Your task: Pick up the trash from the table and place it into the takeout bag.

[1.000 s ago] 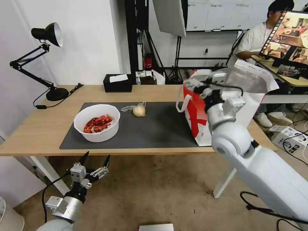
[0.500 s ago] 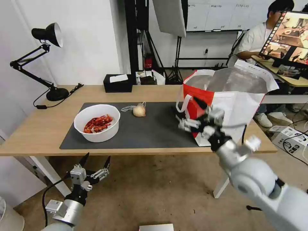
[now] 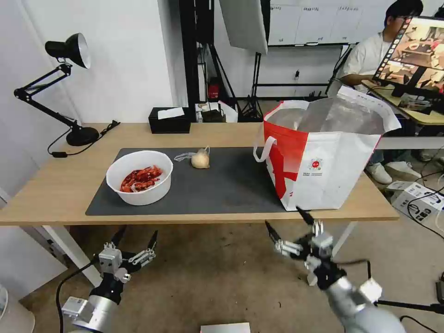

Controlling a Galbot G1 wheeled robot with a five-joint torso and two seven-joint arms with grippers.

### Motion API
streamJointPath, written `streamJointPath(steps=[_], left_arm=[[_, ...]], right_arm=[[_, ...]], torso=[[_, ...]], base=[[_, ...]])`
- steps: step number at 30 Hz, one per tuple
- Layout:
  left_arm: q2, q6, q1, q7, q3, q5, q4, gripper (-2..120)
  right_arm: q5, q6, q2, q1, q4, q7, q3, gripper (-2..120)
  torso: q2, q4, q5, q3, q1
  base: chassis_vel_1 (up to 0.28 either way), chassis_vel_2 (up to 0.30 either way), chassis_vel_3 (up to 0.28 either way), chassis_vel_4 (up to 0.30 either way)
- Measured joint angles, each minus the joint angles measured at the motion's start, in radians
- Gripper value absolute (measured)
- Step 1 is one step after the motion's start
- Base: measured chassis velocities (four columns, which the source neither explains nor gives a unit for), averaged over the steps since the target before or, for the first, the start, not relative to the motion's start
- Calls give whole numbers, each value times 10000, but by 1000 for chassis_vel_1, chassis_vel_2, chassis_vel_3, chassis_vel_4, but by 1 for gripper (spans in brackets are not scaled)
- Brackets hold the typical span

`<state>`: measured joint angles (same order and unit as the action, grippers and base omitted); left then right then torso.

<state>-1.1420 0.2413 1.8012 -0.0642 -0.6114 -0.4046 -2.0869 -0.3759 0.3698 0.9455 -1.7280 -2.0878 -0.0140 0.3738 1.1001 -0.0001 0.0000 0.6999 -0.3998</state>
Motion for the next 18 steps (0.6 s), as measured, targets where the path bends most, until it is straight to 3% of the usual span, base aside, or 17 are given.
streamJointPath(steps=[8, 18], left_arm=[[-35, 34, 99, -33, -34, 24, 106, 100], [-35, 85, 98, -50, -34, 31, 107, 100]], right_arm=[[299, 66, 338, -146, 210, -1, -316, 100], [289, -188, 181, 93, 75, 124, -709, 100]], torso=[[0, 2, -1, 1, -2], [0, 0, -1, 1, -1]], base=[[0, 0, 0, 0], [0, 0, 0, 0]])
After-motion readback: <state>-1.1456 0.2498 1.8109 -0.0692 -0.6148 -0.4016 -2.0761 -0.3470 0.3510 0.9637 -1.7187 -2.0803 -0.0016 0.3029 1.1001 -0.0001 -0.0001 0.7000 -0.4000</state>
